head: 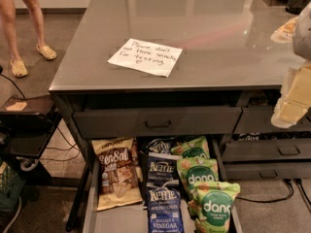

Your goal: Pick brown chip bag from middle drawer and place on counter

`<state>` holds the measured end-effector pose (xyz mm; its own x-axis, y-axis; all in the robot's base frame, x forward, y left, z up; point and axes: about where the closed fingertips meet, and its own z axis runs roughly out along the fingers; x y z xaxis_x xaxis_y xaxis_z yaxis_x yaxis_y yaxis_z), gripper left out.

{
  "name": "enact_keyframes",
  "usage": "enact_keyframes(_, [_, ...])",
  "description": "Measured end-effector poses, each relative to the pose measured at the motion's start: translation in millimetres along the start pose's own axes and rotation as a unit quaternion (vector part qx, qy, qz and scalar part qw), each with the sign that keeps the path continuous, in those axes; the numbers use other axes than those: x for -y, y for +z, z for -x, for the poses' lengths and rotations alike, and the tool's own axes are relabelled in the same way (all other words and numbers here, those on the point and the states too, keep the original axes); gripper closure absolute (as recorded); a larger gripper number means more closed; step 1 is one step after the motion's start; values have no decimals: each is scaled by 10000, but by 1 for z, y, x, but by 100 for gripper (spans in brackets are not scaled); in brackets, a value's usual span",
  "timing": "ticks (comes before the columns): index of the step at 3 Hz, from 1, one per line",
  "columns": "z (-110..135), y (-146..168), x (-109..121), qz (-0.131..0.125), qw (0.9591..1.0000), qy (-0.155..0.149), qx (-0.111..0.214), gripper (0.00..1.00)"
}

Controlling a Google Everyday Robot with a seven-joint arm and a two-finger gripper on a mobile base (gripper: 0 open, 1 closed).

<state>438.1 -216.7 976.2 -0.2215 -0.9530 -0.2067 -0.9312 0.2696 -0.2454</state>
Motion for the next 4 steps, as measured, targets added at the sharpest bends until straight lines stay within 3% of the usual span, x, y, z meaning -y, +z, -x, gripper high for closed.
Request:
enact_keyframes(1, [0,0,0,0,10000,0,1,0])
enact_keyframes(2, [6,19,-14,127,9994,-20,327,0])
enact_keyframes(4, [48,91,-58,334,9914,101,1261,0])
